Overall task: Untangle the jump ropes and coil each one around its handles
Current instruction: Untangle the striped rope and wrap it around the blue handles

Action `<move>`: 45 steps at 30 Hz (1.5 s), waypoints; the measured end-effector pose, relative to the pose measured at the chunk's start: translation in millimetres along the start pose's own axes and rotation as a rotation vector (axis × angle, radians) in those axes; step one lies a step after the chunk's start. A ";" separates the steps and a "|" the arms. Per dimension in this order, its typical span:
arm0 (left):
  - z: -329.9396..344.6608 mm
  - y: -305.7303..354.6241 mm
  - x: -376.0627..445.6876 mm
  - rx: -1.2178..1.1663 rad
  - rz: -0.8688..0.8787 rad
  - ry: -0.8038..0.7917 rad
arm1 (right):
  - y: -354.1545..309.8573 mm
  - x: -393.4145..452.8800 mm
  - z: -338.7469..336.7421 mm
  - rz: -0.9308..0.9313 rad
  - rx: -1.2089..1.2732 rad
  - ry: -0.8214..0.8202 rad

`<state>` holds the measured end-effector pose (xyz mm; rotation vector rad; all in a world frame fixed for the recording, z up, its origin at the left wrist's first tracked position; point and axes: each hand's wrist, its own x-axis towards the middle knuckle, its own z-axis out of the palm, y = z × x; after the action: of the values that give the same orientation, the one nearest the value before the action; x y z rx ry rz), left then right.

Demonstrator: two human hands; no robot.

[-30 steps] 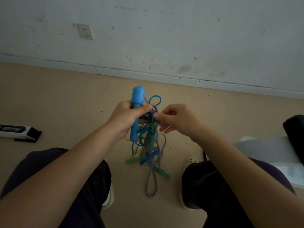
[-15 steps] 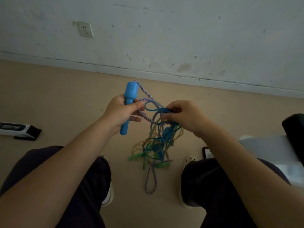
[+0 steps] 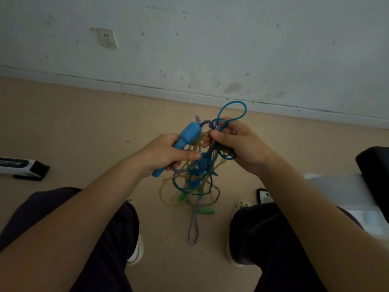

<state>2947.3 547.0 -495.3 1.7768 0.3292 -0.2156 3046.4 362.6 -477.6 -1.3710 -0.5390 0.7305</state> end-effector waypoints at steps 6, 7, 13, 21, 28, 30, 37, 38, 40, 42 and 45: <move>2.0 -1.8 1.2 -0.099 0.057 0.092 | 1.0 -0.2 -1.8 0.048 0.033 -0.101; 1.6 -1.2 1.2 -0.135 0.070 0.129 | 1.2 0.1 -1.9 0.054 0.032 -0.102; -3.7 5.5 -3.5 -0.173 0.076 0.007 | 4.0 0.3 0.2 0.057 -0.035 -0.163; -6.2 3.6 -4.1 -0.126 -0.037 -0.001 | 10.4 6.9 -1.3 0.048 -0.403 0.295; -5.1 1.1 -1.4 -0.174 -0.114 -0.009 | -3.2 0.8 5.5 -0.288 -0.648 0.188; -4.8 3.5 -2.8 -0.195 -0.098 -0.090 | 3.0 -2.1 9.0 -0.254 -0.751 -0.033; -9.6 3.0 -4.7 -0.271 -0.056 -0.232 | 8.3 0.8 8.7 -0.271 -0.809 -0.111; -10.2 2.6 -5.0 -0.273 -0.058 -0.231 | 9.1 0.7 10.1 -0.282 -0.811 -0.110; -10.4 2.4 -6.2 -0.269 -0.067 -0.221 | 10.5 0.4 12.8 -0.306 -0.822 -0.095; -10.4 2.8 -6.9 -0.262 -0.080 -0.209 | 11.0 0.4 14.3 -0.329 -0.845 -0.050; -9.7 5.8 -7.9 -0.244 -0.095 -0.183 | 10.8 -0.1 13.9 -0.345 -0.886 0.015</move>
<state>2941.5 554.4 -485.2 1.4902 0.2949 -0.3869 3034.7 372.3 -486.3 -2.0131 -1.1355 0.1760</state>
